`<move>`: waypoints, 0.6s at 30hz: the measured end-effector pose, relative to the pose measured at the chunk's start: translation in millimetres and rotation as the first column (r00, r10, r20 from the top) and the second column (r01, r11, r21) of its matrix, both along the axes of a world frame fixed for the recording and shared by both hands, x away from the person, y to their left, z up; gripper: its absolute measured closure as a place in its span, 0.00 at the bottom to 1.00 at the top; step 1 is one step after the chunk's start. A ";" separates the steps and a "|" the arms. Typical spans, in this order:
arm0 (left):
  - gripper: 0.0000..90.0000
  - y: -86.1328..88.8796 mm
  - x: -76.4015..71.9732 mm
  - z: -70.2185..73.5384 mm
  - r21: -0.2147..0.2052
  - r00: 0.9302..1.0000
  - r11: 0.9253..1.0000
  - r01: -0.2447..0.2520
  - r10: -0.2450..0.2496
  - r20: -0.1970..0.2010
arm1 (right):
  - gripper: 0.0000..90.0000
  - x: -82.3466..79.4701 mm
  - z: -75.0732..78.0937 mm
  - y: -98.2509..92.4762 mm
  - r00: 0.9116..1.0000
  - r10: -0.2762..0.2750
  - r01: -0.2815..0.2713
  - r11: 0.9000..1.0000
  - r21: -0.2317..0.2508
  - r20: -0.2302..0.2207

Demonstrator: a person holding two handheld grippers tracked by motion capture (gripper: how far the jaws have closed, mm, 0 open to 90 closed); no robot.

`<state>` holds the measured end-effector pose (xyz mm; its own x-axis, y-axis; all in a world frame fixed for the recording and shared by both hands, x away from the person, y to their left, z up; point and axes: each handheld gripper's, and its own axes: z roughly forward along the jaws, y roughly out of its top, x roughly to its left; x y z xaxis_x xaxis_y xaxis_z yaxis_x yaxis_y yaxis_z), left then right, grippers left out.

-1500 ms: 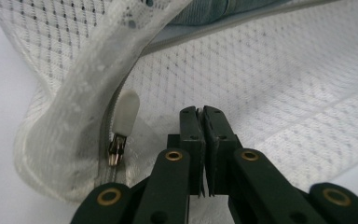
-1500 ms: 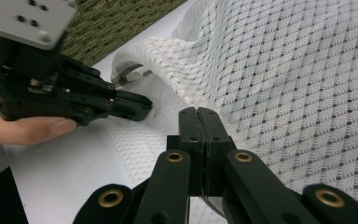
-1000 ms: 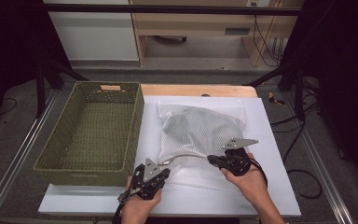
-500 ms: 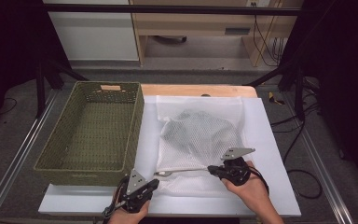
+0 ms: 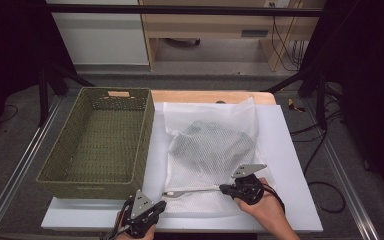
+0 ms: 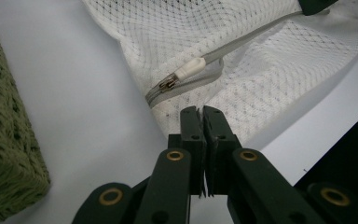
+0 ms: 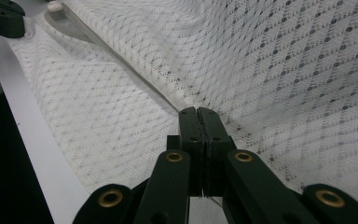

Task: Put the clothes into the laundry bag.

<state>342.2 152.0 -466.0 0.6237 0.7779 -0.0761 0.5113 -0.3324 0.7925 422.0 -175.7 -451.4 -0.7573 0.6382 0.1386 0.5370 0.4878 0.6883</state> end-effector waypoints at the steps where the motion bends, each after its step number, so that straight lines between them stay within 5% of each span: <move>1: 0.98 0.0 0.0 0.0 0.000 1.000 1.000 0.000 0.000 0.000 | 1.00 0.0 0.0 0.0 1.000 0.000 0.000 1.000 0.000 0.000; 4: 0.98 -2.2 -1.4 -1.6 0.027 1.000 1.000 0.009 -0.009 0.005 | 1.00 -0.9 -1.6 -3.5 1.000 0.004 -0.004 1.000 -0.001 -0.003; 18: 0.92 4.0 -17.1 6.4 0.030 0.999 1.000 -0.005 0.003 0.047 | 0.99 -1.7 -5.0 -4.0 1.000 0.011 -0.011 1.000 0.007 -0.007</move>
<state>325.1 155.9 -459.6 0.6230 0.7818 -0.0233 0.4753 -0.3547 0.8052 420.3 -179.8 -456.4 -0.7635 0.6286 0.1483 0.5365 0.4894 0.6876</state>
